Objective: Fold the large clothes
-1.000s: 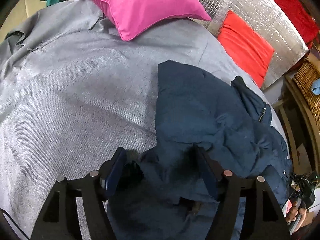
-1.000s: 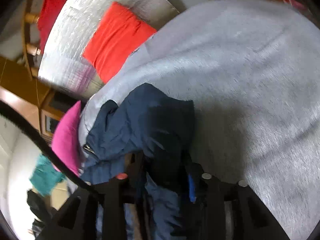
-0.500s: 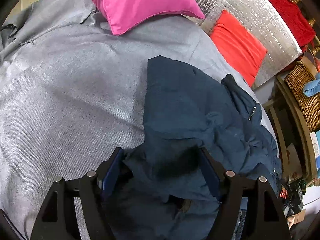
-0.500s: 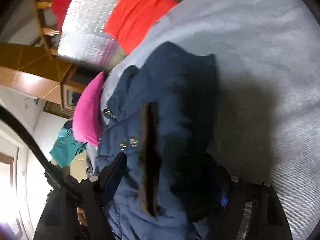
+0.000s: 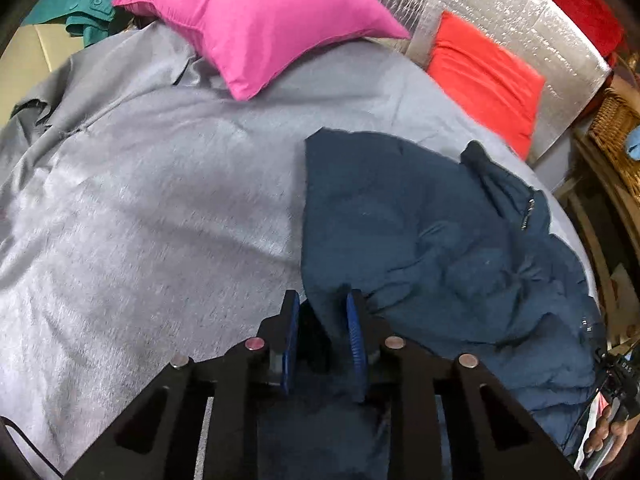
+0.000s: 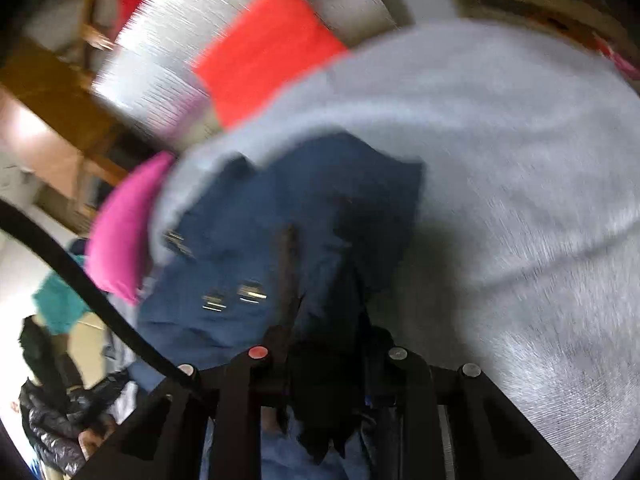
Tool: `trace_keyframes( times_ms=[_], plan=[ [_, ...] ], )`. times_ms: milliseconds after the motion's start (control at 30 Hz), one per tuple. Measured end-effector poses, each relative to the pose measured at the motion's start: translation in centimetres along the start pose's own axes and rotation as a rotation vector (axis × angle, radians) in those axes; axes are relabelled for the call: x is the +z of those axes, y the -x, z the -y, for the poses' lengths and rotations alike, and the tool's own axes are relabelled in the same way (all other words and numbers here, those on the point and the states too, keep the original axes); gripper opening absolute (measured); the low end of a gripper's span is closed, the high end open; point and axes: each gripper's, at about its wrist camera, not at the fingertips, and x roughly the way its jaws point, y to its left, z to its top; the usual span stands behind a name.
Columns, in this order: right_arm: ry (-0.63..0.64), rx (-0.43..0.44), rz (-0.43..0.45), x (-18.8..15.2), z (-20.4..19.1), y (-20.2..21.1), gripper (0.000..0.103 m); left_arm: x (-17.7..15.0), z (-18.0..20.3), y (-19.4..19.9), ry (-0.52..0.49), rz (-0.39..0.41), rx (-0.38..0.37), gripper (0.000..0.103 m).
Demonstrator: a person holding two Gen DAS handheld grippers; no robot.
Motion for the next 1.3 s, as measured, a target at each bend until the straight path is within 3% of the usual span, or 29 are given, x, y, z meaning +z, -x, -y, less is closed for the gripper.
trace_keyframes(
  times_ms=[100,167,200,267,333,467,567,633,733,833,933,1167,1200,1233,1300],
  plan=[
    [-0.080,0.056,-0.026,0.5,0.7,1.1,0.031,0.3,-0.4,1.7,0.008,0.025,0.014,0.036],
    [-0.061,0.035,0.023,0.6,0.2,3.4,0.055,0.5,-0.6,3.2,0.020,0.073,0.036,0.055],
    [-0.056,0.030,0.058,0.6,0.0,4.7,0.059,0.4,-0.7,4.2,0.026,0.107,0.043,0.057],
    [-0.054,0.067,0.102,0.1,-0.5,7.1,0.061,0.3,-0.2,6.3,0.016,0.182,0.018,0.059],
    [-0.061,0.136,0.085,-0.7,-1.3,8.3,0.061,0.0,1.0,7.5,-0.025,0.218,-0.036,0.065],
    [-0.082,0.292,-0.039,-4.0,-3.4,7.9,0.067,-1.4,3.8,6.9,-0.090,0.109,-0.177,0.066],
    [-0.125,0.322,-0.141,-6.2,-4.3,5.3,0.067,-2.7,5.2,5.0,-0.056,-0.042,-0.261,0.066],
    [-0.151,0.332,-0.191,-7.1,-4.4,3.5,0.067,-3.8,5.9,3.7,-0.052,-0.127,-0.256,0.067],
    [-0.204,0.312,-0.224,-7.9,-4.6,0.4,0.067,-4.7,5.7,2.5,0.008,-0.183,-0.253,0.075],
    [-0.242,0.321,-0.227,-7.5,-4.5,-1.4,0.068,-4.8,3.9,1.0,0.160,-0.242,-0.274,0.078],
    [-0.269,0.332,-0.195,-6.9,-4.9,-2.3,0.069,-4.8,2.6,0.1,0.269,-0.253,-0.298,0.078],
    [-0.450,0.412,-0.088,-6.3,-3.2,-3.3,0.067,-4.4,0.7,-0.3,0.438,-0.200,-0.385,0.078],
    [-0.459,0.399,-0.073,-6.3,-3.0,-3.3,0.065,-4.3,0.6,-0.4,0.437,-0.188,-0.373,0.078],
    [-0.458,0.384,-0.065,-6.3,-3.2,-3.5,0.056,-4.3,0.4,-0.6,0.439,-0.181,-0.368,0.077],
    [-0.440,0.325,-0.055,-6.1,-3.0,-3.9,0.043,-4.4,0.3,-0.8,0.449,-0.162,-0.360,0.067]
  ],
)
